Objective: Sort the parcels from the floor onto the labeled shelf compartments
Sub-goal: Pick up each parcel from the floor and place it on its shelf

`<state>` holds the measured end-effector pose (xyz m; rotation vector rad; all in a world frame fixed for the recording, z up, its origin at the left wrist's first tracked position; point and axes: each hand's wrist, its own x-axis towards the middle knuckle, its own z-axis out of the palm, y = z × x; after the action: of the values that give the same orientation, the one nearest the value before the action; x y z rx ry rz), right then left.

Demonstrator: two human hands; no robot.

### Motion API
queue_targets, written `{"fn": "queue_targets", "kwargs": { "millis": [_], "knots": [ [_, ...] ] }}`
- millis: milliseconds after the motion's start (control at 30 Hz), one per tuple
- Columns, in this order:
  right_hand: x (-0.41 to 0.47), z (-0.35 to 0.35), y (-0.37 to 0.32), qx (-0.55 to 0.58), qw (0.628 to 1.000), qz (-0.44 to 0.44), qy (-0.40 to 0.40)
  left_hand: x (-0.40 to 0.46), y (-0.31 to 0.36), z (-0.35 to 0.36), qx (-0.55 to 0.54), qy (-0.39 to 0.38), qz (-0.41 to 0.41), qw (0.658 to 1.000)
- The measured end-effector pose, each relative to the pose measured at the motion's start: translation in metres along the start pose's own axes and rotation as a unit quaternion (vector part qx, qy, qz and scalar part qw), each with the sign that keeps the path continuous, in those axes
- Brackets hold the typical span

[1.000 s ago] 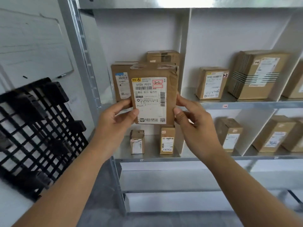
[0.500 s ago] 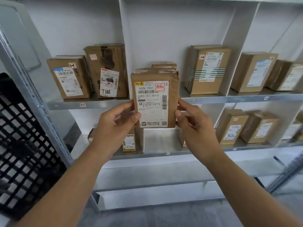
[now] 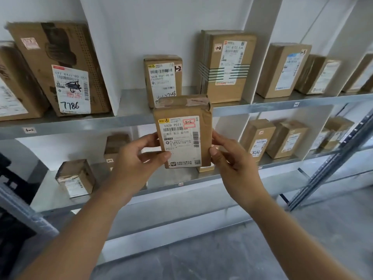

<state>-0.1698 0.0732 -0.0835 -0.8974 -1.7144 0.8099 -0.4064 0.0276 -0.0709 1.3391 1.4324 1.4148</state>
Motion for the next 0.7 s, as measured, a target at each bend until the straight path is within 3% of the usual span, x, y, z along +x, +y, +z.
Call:
{"fn": "queue_targets", "kwargs": {
  "millis": [233,533,700],
  "knots": [
    [0.002,-0.004,0.055,0.085,0.993,0.078,-0.032,0.01,-0.035,0.026,0.044,0.0,-0.035,0.998],
    [-0.003,0.003,0.158,0.038,0.973,0.17,-0.153,0.0,-0.13,0.073,0.114,0.064,-0.055,0.99],
    [0.002,0.033,0.205,0.019,0.968,0.194,-0.159,0.014,-0.19,0.077,0.11,0.093,-0.085,0.986]
  ]
}}
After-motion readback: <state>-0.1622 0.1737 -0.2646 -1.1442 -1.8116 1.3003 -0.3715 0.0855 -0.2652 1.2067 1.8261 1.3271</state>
